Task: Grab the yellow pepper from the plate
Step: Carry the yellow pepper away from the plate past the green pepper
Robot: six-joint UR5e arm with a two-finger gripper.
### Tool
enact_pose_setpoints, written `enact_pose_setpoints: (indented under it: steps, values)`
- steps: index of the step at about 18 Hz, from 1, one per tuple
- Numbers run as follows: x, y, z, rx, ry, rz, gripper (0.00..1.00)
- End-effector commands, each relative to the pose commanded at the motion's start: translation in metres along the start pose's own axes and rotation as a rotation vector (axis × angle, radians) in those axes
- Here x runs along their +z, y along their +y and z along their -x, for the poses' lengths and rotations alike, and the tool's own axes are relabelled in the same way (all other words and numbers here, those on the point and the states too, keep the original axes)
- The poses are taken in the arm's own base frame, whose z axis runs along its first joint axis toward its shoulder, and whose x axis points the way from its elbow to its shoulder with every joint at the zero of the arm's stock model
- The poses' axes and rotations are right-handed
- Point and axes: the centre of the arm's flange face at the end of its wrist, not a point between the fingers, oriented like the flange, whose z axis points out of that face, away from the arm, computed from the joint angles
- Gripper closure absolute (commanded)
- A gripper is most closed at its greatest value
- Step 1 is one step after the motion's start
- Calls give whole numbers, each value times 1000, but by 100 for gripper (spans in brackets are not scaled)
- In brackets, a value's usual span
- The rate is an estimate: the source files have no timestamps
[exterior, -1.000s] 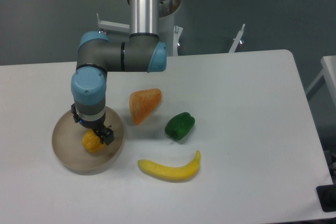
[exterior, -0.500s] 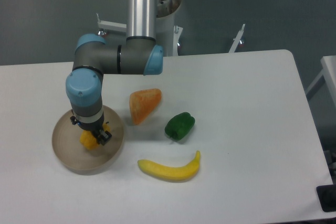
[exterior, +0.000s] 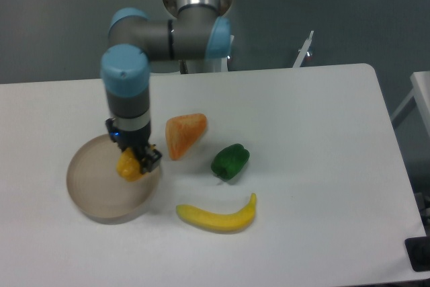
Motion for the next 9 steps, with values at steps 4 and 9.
enact_pose_setpoints:
  steps: [4,9]
  values:
    - [-31,57,60,17,-8,18,97]
    - [-38,110,109,43,-22,32,97]
